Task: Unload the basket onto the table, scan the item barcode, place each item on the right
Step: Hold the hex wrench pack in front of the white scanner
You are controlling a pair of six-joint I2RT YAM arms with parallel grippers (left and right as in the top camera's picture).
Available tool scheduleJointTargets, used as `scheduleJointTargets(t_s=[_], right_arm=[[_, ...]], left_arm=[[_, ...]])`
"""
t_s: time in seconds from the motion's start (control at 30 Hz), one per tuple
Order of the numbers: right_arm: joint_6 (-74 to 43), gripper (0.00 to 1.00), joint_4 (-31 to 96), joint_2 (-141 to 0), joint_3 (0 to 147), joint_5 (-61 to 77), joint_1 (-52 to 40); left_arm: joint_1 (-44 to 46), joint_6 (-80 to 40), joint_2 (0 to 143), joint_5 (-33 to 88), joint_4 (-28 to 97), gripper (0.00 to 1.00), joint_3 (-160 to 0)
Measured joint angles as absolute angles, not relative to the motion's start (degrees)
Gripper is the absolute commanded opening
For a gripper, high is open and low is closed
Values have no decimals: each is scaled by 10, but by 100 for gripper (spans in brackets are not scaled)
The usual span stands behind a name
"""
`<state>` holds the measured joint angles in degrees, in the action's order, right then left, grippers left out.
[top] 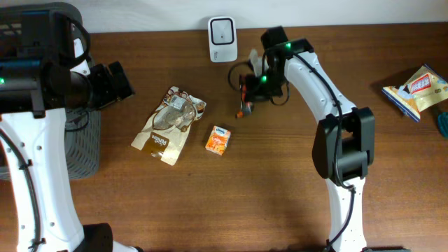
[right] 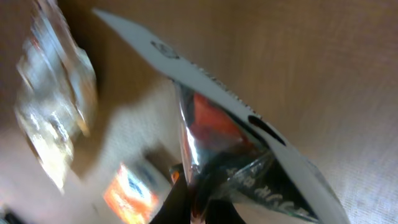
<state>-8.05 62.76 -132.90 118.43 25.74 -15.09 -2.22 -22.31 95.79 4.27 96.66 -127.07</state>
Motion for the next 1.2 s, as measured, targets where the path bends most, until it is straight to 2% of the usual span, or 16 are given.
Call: scheduleJointTargets(t_s=[0.43,0.77,0.97,1.2], right_arm=[[-451,4,201,-1335,1225,249,-181],[-673,4,111,-1390,1225,249,-190],[-703,4,104,-1404,1225,262,-193],[-606,4,98,-1434,1225,278,-196]], left_arm=[[-22,-223,958,43,966,99,-1271],[-22,-223,958,43,967,99,-1271],[-22,-223,958,43,967,99,-1271],[-22,-223,958,43,967,99,-1271]])
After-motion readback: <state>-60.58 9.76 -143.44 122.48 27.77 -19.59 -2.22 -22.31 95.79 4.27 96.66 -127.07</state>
